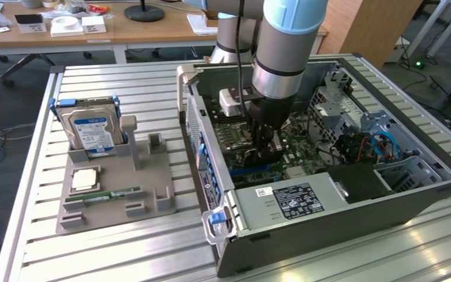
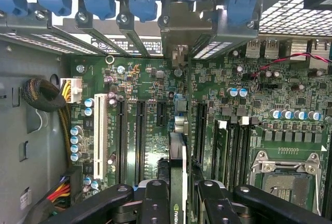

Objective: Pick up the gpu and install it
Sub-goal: 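Insert the gpu into the slot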

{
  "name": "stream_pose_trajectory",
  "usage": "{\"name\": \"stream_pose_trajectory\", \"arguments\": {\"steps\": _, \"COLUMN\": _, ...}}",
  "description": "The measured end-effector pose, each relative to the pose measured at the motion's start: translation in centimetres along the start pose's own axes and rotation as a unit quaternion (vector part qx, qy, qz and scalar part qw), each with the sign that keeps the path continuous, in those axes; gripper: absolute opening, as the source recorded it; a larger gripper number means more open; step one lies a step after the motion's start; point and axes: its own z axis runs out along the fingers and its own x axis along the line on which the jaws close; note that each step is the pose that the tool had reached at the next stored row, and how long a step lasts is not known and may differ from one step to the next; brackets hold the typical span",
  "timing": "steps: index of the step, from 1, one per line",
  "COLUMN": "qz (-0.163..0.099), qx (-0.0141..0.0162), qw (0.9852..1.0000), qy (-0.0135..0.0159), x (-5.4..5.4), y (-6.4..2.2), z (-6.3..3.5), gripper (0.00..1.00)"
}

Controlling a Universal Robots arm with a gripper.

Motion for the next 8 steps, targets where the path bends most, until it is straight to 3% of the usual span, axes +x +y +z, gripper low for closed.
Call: {"name": "stream_pose_trajectory", "arguments": {"steps": 8, "qz": 0.000, "qx": 0.0000, "qw": 1.0000, "qy": 0.0000, "x": 0.06, "y": -0.32, "z": 0.01, "gripper": 0.26}}
